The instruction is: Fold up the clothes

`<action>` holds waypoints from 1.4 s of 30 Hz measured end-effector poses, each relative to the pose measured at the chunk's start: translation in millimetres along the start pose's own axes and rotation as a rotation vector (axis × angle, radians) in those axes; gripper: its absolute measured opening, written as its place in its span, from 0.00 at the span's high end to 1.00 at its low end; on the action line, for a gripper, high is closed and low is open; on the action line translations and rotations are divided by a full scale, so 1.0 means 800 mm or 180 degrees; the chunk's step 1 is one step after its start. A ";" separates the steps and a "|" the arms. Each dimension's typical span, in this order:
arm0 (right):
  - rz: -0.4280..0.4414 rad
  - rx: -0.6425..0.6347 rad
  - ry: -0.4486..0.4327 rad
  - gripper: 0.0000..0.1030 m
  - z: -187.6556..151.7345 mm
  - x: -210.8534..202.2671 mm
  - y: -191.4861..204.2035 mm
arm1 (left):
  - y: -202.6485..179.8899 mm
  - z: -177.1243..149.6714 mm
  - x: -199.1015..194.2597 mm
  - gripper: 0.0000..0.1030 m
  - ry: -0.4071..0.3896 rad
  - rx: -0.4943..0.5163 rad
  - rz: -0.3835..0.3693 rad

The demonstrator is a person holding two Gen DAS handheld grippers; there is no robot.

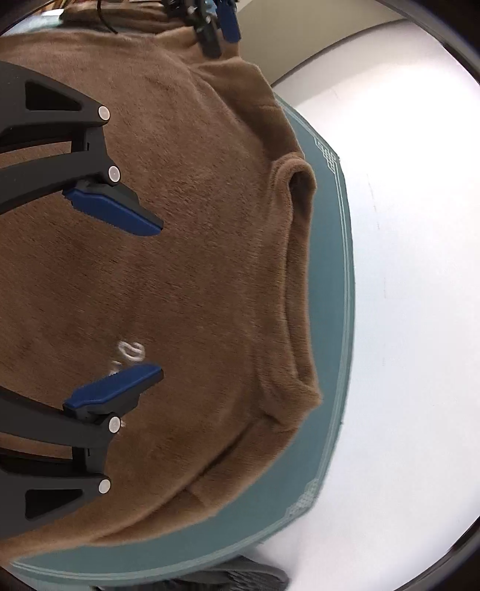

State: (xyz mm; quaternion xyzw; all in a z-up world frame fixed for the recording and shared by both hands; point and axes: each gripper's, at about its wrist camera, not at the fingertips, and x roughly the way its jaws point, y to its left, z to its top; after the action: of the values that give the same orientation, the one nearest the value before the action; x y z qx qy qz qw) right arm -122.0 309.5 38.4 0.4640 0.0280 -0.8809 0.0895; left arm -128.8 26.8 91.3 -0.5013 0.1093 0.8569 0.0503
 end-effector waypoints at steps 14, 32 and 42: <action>-0.0200 0.0181 -0.0076 0.22 0.075 0.091 -0.033 | 0.026 0.087 0.130 0.17 0.0219 -0.0446 0.0292; 0.0204 0.0315 -0.0226 0.14 0.047 -0.037 -0.051 | -0.026 0.030 0.027 0.06 0.0005 0.0076 0.0242; 0.0272 0.0163 -0.0578 0.14 -0.116 -0.237 -0.062 | -0.097 -0.108 -0.097 0.06 0.0037 0.0546 -0.0506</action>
State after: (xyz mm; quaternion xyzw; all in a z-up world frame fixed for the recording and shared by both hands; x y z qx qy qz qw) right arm 49.1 395.6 140.2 0.3852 -0.0225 -0.9151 0.1173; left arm -1.9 83.4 107.4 -0.5072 0.1424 0.8348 0.1602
